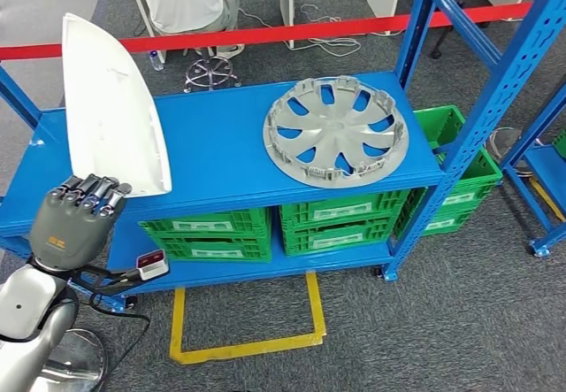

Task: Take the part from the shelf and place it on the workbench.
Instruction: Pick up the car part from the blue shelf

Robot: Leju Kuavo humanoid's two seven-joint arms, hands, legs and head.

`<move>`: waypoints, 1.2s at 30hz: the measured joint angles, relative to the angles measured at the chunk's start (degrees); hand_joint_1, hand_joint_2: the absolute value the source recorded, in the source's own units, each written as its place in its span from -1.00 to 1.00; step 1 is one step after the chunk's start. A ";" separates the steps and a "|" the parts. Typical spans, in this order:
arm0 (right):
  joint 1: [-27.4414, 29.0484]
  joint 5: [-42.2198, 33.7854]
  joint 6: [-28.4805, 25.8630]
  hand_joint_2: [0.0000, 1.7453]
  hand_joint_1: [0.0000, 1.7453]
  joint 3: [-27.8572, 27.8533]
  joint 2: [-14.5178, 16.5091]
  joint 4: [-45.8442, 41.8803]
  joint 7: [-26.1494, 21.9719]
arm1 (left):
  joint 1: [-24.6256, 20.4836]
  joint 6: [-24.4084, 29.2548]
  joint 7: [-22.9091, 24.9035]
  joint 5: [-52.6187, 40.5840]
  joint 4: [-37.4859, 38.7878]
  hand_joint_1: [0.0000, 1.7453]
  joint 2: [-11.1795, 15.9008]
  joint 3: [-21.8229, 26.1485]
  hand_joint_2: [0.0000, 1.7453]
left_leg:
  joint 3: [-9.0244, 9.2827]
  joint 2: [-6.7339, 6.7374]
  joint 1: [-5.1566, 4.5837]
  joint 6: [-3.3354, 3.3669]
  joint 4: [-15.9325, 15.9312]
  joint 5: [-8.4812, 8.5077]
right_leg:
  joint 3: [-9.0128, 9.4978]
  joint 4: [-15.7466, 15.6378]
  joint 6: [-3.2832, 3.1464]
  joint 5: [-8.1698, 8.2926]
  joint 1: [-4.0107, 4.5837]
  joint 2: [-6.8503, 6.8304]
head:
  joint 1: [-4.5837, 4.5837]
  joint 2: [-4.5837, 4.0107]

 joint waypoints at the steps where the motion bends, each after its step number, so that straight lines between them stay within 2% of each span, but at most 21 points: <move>1: 0.02 -0.12 0.13 -1.00 -1.00 -0.01 0.04 0.00 0.01 | 0.19 0.00 0.09 0.00 0.00 1.00 0.17 0.09 1.00 | 1.53 -0.03 -0.02 0.18 -1.43 1.46 | -0.57 0.05 0.07 0.45 0.06 0.07 | 0.00 0.00; 3: 0.01 -0.19 0.30 -1.00 -1.00 -0.01 0.16 0.00 0.01 | 0.39 0.01 0.28 0.00 -0.02 1.00 0.58 0.37 1.00 | 6.81 -0.22 -0.14 0.78 -9.02 4.29 | -1.46 0.13 0.39 1.28 0.16 0.23 | -0.01 0.00; 5: 0.01 -0.20 0.36 -1.00 -1.00 -0.01 0.26 0.00 0.01 | 0.45 0.02 0.39 0.00 -0.08 1.00 0.93 0.66 1.00 | 11.04 -0.42 -0.42 1.36 -16.05 4.63 | -1.98 0.14 0.99 2.17 0.26 0.33 | 0.03 0.00; 6: 0.03 -0.20 0.38 -1.00 -1.00 -0.01 0.28 0.00 0.01 | 0.49 0.02 0.44 0.00 -0.11 1.00 1.06 0.79 1.00 | 11.74 -0.46 -0.60 1.62 -17.55 4.34 | -2.13 0.05 1.37 2.68 0.24 0.33 | 0.05 0.00; 9: 0.17 -0.23 0.37 -1.00 -1.00 -0.01 0.31 0.00 0.01 | 0.62 0.02 0.51 -0.01 -0.13 1.00 1.28 1.04 1.00 | 10.88 -0.17 -0.63 2.74 -18.17 5.57 | -2.75 0.12 2.41 2.82 0.10 0.30 | 0.11 0.00; 11: 0.18 -0.26 0.37 -1.00 -1.00 -0.02 0.32 0.00 0.02 | 0.65 0.02 0.54 -0.02 -0.13 1.00 1.32 1.10 1.00 | 9.63 0.13 -0.47 3.53 -18.42 6.90 | -4.38 3.90 2.81 -1.53 0.07 0.24 | 0.27 0.00; 13: 0.16 -0.26 0.38 -1.00 -1.00 -0.01 0.35 -0.01 0.05 | 0.81 0.02 0.56 -0.02 -0.13 1.00 1.33 1.11 1.00 | 7.94 0.22 -0.70 3.91 -18.35 8.19 | -6.46 11.38 3.09 -6.81 0.09 0.20 | 0.37 0.00; 15: 0.14 -0.25 0.38 -1.00 -1.00 -0.01 0.37 -0.02 0.07 | 0.98 0.02 0.56 -0.02 -0.13 1.00 1.33 1.11 1.00 | 6.18 0.27 -1.04 3.97 -18.22 9.50 | -6.69 16.39 3.10 -7.48 0.14 0.19 | 0.37 0.00; 16: 0.13 -0.25 0.38 -1.00 -1.00 -0.01 0.37 -0.02 0.07 | 1.04 0.02 0.56 -0.02 -0.13 1.00 1.33 1.11 1.00 | 5.33 0.28 -1.21 3.94 -18.14 10.11 | -5.35 16.01 2.93 -6.04 0.21 0.18 | 0.37 0.00; 18: 0.08 -0.24 0.38 -1.00 -1.00 -0.02 0.36 -0.02 0.07 | 1.10 0.02 0.56 -0.02 -0.13 1.00 1.33 1.13 1.00 | 3.91 0.30 -1.46 3.78 -17.88 11.16 | 0.29 9.39 2.18 -3.40 0.53 0.14 | 0.35 0.00; 20: -0.05 -0.23 0.46 -1.00 -1.00 -0.02 0.34 -0.02 -0.02 | 1.19 0.04 0.73 -0.02 -0.15 1.00 1.39 1.27 1.00 | 3.02 0.34 -1.64 3.40 -17.49 12.02 | 6.45 0.77 1.53 -3.94 0.93 0.07 | 0.29 0.00; 21: -0.12 -0.20 0.59 -1.00 -1.00 -0.02 0.33 -0.02 -0.13 | 1.30 0.05 0.94 -0.02 -0.16 1.00 1.44 1.37 1.00 | 2.78 0.40 -1.63 3.13 -17.37 12.47 | 7.95 -1.73 1.32 -4.66 1.11 0.08 | 0.29 0.00; 23: -0.09 -0.20 1.01 -1.00 -1.00 -0.01 0.43 -0.02 -0.52 | 1.87 0.07 1.67 -0.02 -0.25 1.00 1.68 1.61 1.00 | 2.46 0.50 -1.48 2.48 -17.27 13.25 | 7.85 -2.92 0.76 -4.55 1.20 0.13 | 0.34 0.00; 24: -0.04 -0.27 1.24 -1.00 -1.00 -0.01 0.53 -0.02 -0.77 | 2.40 0.07 2.16 -0.02 -0.37 1.00 1.92 1.81 1.00 | 2.19 0.40 -1.38 2.09 -16.96 12.75 | 7.32 -2.97 0.29 -4.02 1.12 0.08 | 0.37 0.00; 26: 0.02 -0.56 1.54 -1.00 -1.00 -0.03 0.74 -0.02 -1.25 | 3.73 0.07 3.18 0.00 -0.71 1.00 2.54 2.51 1.00 | 1.16 0.12 -1.13 1.31 -13.94 8.70 | 6.25 -3.16 -0.59 -2.74 0.88 -0.09 | 0.19 0.00; 28: 0.02 -0.95 1.61 -1.00 -1.00 -0.18 0.88 -0.02 -1.51 | 5.17 0.07 4.07 0.19 -1.03 1.00 3.16 3.43 1.00 | -0.35 -0.02 -0.74 0.61 -7.04 2.75 | 4.80 -3.06 -0.92 -1.36 0.93 -0.17 | -0.07 0.00; 30: 0.06 -1.19 1.77 -1.00 -1.00 -0.45 1.23 0.00 -1.39 | 6.95 0.07 4.70 0.39 -1.46 1.00 3.74 4.42 1.00 | -0.61 -0.03 -0.37 0.15 -1.49 0.99 | 2.94 -2.74 -0.82 0.01 0.96 -0.16 | -0.11 0.00; 31: 0.07 -1.21 1.91 -1.00 -1.00 -0.57 1.46 0.07 -1.21 | 7.93 0.07 4.90 0.40 -1.80 1.00 3.99 5.01 1.00 | 0.41 -0.03 -0.22 0.02 -1.29 2.05 | 1.91 -2.44 -0.70 0.57 0.93 -0.14 | -0.13 0.00; 33: 0.07 -1.11 2.24 -1.00 -1.00 -0.69 2.01 0.33 -0.78 | 10.13 0.07 5.26 0.34 -3.13 1.00 4.48 6.57 1.00 | 5.20 -0.06 0.02 -0.08 -6.75 4.97 | 0.04 -1.63 -0.36 1.42 0.86 -0.04 | -0.15 0.00; 35: 0.08 -1.03 2.53 -1.00 -1.00 -0.70 2.43 0.66 -0.48 | 12.38 0.08 5.56 0.25 -5.03 1.00 5.00 8.42 1.00 | 10.59 -0.16 -0.03 0.26 -14.77 5.04 | -1.27 -0.79 0.20 2.15 0.95 0.08 | -0.18 0.00; 36: 0.10 -1.02 2.68 -1.00 -1.00 -0.70 2.56 0.81 -0.39 | 13.54 0.09 5.68 0.21 -6.04 1.00 5.20 9.35 1.00 | 11.98 -0.21 -0.16 0.61 -17.21 4.46 | -1.63 -0.56 0.54 2.58 0.99 0.11 | -0.20 0.00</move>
